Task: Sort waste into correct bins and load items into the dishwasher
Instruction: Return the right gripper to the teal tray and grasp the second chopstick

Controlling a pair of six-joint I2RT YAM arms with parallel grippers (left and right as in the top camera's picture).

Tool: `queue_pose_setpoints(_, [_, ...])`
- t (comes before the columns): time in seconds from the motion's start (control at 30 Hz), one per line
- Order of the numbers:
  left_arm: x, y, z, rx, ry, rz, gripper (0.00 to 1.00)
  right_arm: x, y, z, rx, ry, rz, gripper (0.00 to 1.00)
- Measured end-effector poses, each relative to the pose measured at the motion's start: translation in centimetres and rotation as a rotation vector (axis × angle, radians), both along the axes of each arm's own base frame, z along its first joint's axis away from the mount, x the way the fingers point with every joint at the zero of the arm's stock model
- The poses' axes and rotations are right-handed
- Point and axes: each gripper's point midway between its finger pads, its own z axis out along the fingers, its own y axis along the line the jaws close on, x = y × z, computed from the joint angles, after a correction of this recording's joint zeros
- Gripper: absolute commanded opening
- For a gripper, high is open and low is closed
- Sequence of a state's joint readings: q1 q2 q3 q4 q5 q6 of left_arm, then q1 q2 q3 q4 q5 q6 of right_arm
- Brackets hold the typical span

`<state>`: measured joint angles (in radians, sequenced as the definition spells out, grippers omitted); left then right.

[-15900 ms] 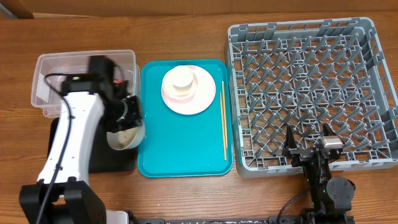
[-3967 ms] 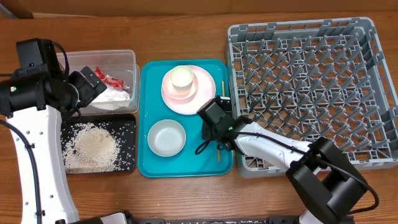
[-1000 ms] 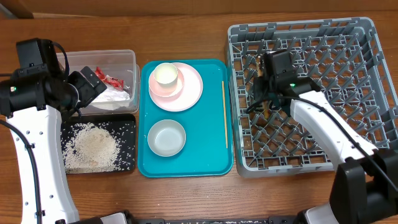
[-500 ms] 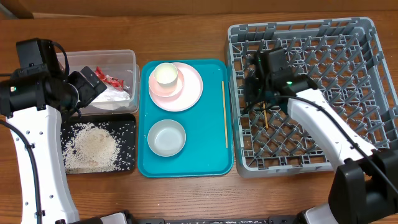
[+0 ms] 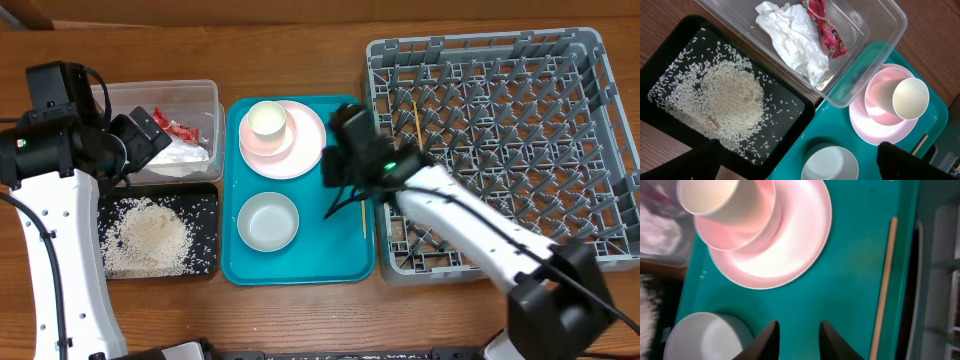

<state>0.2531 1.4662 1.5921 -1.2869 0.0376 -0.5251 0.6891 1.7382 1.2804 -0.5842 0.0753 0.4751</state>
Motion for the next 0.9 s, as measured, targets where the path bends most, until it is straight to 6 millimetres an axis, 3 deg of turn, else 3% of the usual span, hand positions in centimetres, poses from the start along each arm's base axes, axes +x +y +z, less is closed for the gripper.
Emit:
queue_pose_setpoints(0.23, [0.0, 0.0, 0.0, 0.0, 0.0, 0.0, 1.0, -1.1, 1.0, -3.5, -0.181, -0.056, -0.038, 0.31])
queue_pose_setpoints(0.37, [0.0, 0.0, 0.0, 0.0, 0.0, 0.0, 1.0, -0.8, 0.1, -4.1, -0.224, -0.07, -0.078, 0.7])
queue_pose_setpoints(0.47, [0.0, 0.0, 0.0, 0.0, 0.0, 0.0, 1.0, -0.6, -0.2, -4.1, -0.23, -0.077, -0.094, 0.81])
queue_pose_setpoints(0.53, [0.0, 0.0, 0.0, 0.0, 0.0, 0.0, 1.0, -0.5, -0.1, -4.0, -0.229, -0.081, -0.092, 1.0])
queue_pose_setpoints(0.67, [0.0, 0.0, 0.0, 0.0, 0.0, 0.0, 1.0, -0.4, -0.1, -4.0, -0.227, -0.088, -0.099, 1.0])
queue_pose_setpoints(0.7, [0.0, 0.0, 0.0, 0.0, 0.0, 0.0, 1.0, -0.4, -0.1, -4.0, -0.227, -0.088, -0.099, 0.86])
queue_pose_setpoints(0.77, [0.0, 0.0, 0.0, 0.0, 0.0, 0.0, 1.0, -0.4, -0.1, -4.0, -0.229, -0.089, -0.097, 0.36])
queue_pose_setpoints(0.8, [0.0, 0.0, 0.0, 0.0, 0.0, 0.0, 1.0, -0.4, -0.1, -4.0, -0.228, -0.089, -0.098, 0.17])
queue_pose_setpoints(0.83, [0.0, 0.0, 0.0, 0.0, 0.0, 0.0, 1.0, -0.4, -0.1, -3.9, -0.228, -0.089, -0.099, 0.09])
queue_pose_setpoints(0.9, [0.0, 0.0, 0.0, 0.0, 0.0, 0.0, 1.0, -0.4, -0.1, -3.9, -0.228, -0.089, -0.099, 0.05])
